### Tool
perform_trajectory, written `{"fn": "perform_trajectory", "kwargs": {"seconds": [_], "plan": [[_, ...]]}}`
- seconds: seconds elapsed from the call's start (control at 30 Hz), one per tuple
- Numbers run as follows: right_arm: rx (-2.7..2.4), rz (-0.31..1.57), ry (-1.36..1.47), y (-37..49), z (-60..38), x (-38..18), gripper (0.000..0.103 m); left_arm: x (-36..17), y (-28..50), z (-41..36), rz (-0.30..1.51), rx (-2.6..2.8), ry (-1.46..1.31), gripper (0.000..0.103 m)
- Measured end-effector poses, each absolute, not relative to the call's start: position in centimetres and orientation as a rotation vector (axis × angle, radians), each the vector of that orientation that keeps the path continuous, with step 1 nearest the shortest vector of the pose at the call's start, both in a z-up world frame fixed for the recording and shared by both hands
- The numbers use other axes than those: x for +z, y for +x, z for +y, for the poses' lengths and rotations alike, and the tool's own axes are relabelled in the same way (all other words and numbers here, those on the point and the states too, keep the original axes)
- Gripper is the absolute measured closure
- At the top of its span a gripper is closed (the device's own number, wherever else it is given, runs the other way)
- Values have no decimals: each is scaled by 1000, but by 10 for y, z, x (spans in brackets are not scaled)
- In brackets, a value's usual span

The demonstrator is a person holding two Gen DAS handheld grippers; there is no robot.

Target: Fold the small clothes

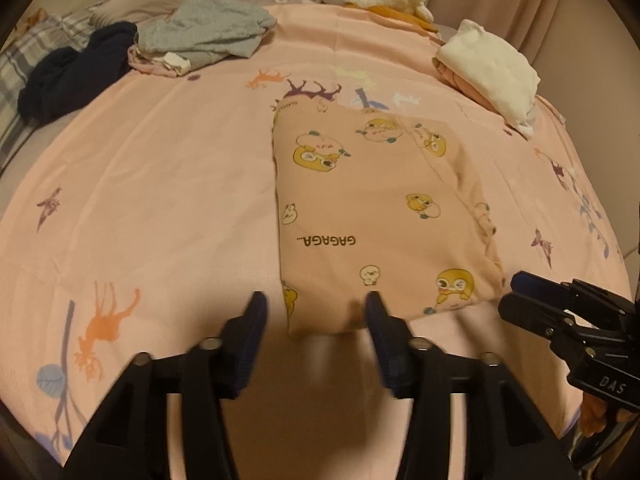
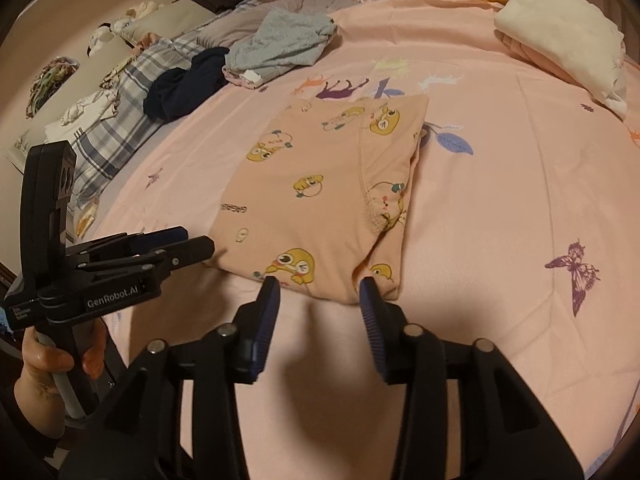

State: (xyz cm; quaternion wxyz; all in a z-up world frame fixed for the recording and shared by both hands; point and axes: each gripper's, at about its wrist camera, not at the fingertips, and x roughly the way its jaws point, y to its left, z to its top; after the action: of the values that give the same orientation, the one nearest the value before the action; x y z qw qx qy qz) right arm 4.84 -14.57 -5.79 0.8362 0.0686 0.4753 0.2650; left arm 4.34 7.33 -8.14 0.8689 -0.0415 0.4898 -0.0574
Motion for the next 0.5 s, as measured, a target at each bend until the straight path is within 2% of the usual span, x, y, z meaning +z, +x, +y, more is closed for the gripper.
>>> {"fn": "perform_trajectory", "kwargs": {"seconds": [0.2, 0.27, 0.37, 0.5], "plan": [[546, 975, 156, 37, -149, -42, 44, -66, 33, 69, 990, -116, -68, 42], [537, 962, 159, 34, -151, -36, 36, -61, 29, 67, 977, -114, -64, 30], [521, 944, 166, 31, -153, -29, 26, -53, 24, 67, 958, -110, -67, 24], [491, 922, 170, 27, -156, -21, 20, -44, 18, 66, 944, -101, -70, 19]]}}
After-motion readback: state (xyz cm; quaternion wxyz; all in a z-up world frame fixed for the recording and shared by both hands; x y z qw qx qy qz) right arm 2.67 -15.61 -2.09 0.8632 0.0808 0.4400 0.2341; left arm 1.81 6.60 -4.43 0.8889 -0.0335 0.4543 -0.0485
